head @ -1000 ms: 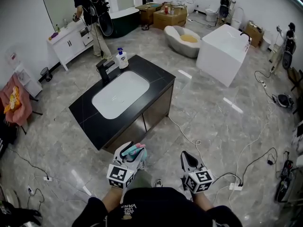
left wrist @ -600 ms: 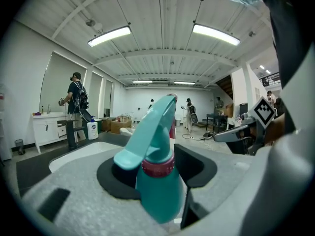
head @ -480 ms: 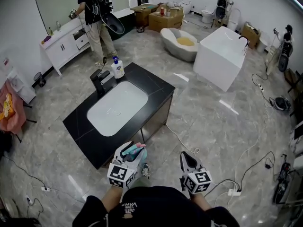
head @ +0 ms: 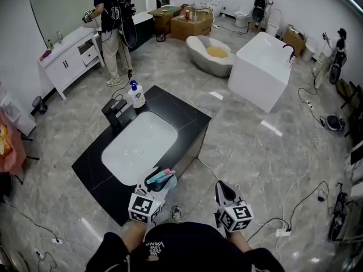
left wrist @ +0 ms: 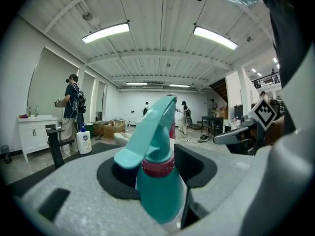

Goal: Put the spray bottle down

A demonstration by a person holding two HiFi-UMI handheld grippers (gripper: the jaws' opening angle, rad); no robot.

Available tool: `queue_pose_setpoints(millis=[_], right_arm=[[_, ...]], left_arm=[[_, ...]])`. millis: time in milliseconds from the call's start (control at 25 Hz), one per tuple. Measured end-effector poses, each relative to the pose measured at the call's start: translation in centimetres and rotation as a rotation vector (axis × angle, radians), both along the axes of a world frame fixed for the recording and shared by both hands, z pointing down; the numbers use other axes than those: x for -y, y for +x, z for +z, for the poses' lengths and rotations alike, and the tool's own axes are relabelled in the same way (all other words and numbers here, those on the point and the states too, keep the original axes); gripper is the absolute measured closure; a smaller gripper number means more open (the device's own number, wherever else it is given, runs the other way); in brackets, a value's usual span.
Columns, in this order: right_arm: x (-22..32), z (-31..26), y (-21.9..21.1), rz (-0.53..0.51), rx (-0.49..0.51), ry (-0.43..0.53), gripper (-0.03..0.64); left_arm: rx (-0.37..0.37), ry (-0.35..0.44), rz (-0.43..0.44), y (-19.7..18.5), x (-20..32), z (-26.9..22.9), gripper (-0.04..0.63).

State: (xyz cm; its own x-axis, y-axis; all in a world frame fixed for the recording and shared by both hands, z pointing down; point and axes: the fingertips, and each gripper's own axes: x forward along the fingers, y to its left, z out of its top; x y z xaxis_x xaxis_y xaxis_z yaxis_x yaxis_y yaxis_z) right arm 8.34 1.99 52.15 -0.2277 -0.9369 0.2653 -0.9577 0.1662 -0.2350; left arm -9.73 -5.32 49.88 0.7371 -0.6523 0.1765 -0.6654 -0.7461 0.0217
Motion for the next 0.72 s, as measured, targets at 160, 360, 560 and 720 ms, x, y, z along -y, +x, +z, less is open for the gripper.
queue_pose_setpoints(millis=[160, 360, 560, 720], right_arm=[[2.3, 0.5, -0.5, 0.025, -0.001, -0.005, 0.614], [3.9, 1.4, -1.0, 0.056, 0.003, -0.022, 0.614], [5.3, 2.0, -0.4, 0.077, 0.012, -0.041, 0.614], [7.1, 2.3, 0.3, 0.064, 0.020, -0.043, 0.614]], left_arm=[[0.002, -0.006, 0.023, -0.4, 2.7, 0.4, 0.377], [0.013, -0.026, 0.050, -0.7, 5.1, 1.5, 0.377], [0.018, -0.035, 0.063, -0.2, 6.9, 2.0, 0.377], [0.024, -0.032, 0.048, 0.6, 8.7, 2.2, 0.377]])
